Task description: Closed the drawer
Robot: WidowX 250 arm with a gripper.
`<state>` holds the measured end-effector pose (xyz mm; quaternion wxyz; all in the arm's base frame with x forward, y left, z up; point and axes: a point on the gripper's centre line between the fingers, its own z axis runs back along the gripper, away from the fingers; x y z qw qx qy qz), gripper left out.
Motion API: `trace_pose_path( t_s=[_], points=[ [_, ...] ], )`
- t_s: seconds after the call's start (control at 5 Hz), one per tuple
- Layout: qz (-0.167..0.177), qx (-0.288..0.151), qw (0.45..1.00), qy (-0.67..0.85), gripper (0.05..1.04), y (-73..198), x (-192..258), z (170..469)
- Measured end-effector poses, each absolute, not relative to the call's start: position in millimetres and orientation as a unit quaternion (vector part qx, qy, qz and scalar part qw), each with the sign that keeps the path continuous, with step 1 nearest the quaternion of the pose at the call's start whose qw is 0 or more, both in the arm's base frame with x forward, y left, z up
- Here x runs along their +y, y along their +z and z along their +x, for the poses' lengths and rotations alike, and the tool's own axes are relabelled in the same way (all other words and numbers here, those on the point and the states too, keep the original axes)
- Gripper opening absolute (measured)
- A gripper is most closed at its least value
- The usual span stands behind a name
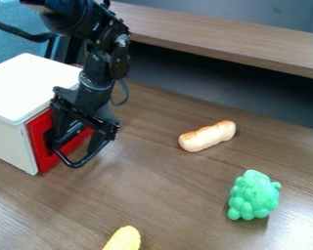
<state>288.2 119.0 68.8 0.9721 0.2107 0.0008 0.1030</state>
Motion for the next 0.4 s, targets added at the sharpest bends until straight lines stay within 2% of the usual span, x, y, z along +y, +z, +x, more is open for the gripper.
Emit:
trace_pose_path(
  t_s=[0.2,0.4],
  points=[
    [0.186,0.0,0.977,0.1,0.999,65.8,111.5,288.3],
    [0.13,-0.009,0.989,0.071,0.999,66.4,97.4,286.1]
  ],
)
